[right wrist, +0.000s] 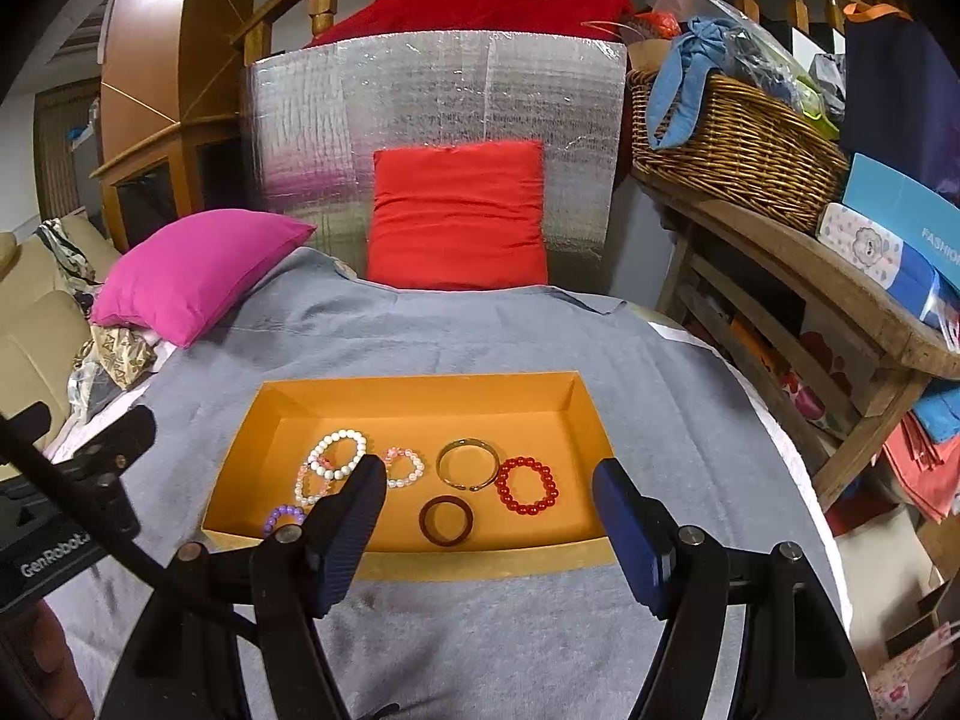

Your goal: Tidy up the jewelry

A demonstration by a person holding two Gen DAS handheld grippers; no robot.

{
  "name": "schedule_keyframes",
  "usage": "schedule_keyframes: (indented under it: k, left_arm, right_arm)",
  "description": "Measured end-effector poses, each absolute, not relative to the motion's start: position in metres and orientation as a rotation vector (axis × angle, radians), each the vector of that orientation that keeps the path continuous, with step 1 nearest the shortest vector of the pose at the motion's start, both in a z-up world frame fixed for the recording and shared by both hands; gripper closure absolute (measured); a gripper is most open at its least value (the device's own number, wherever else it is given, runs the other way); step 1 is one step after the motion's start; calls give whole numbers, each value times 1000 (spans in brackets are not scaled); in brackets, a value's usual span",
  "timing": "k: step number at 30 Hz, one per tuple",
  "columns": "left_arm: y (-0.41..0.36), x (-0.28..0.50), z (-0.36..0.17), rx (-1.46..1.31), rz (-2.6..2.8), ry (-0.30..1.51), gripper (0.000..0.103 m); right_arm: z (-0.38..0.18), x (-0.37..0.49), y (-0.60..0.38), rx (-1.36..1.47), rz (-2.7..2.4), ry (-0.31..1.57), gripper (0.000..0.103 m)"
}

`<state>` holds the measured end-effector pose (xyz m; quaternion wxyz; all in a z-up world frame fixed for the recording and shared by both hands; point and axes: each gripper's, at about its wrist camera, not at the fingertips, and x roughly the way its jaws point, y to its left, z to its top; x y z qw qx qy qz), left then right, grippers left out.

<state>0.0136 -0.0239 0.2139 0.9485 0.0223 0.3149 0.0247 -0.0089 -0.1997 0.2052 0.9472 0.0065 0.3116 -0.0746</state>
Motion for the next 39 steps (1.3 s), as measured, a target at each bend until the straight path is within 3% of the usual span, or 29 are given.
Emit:
schedule_keyframes:
  k: [39]
  left_arm:
    - [-29,14,207,58,6,654,0]
  right_arm:
    - [199,-11,-197,10,-136,653,28]
